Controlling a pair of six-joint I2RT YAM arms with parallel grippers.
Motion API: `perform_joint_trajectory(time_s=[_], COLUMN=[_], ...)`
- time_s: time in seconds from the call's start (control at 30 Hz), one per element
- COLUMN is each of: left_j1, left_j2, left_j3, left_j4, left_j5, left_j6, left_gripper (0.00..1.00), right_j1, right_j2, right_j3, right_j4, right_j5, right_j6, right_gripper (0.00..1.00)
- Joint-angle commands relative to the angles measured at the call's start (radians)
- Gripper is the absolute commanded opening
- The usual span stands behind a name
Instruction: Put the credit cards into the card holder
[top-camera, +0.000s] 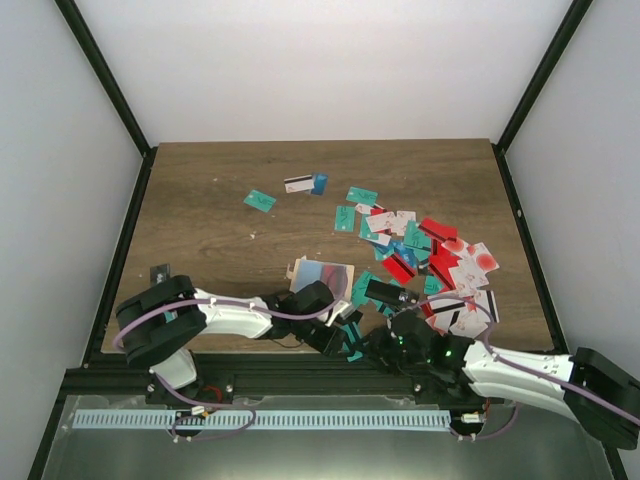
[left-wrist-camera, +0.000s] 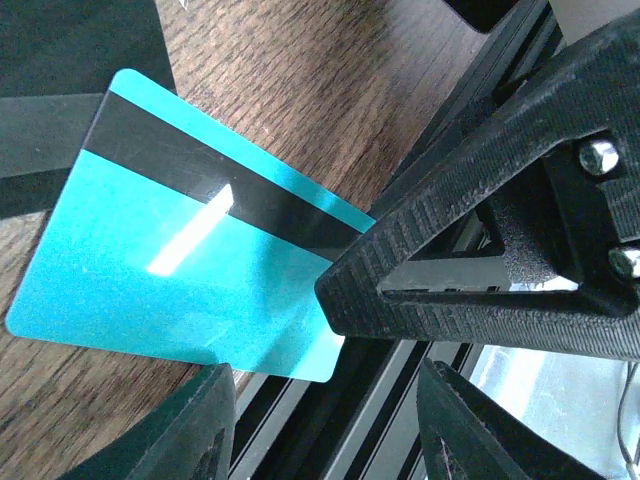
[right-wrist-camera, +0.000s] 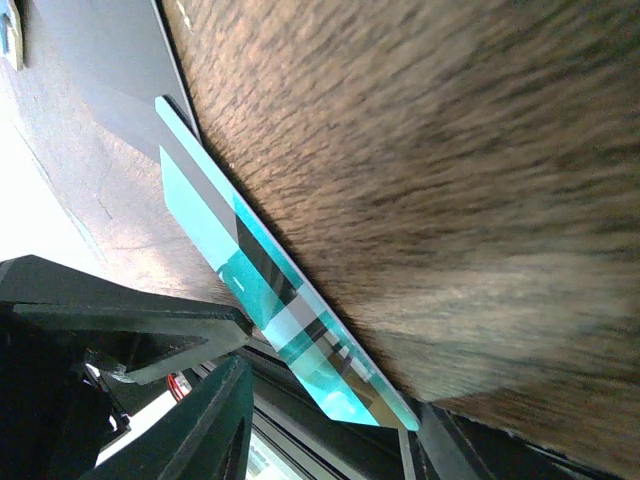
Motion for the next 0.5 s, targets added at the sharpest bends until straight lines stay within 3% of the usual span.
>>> perform_joint_trajectory(time_s=[0.0, 0.13, 0.47], left_j1=[-0.006, -0.006, -0.006], left_j2=[0.012, 0.021, 0.059], left_j3=[-0.025, -0.036, -0.044], left_j4=[-0.003, 0.02, 0.06], left_j5=[0.024, 0.032, 0.049], left_j6=[-0.002, -0.014, -0.023], left_gripper=[0.52, 0.52, 0.51], right_j1=[0.002, 0.002, 0.002], right_j2=[-0.012, -0.004, -0.003], right_j3=[-0.044, -0.052, -0.07], right_j4=[0.007, 0.025, 0.048], right_j5=[0.058, 0.064, 0.06], right_j6=[0.017, 0.021, 0.01], right_gripper=[0.41, 0.39, 0.19])
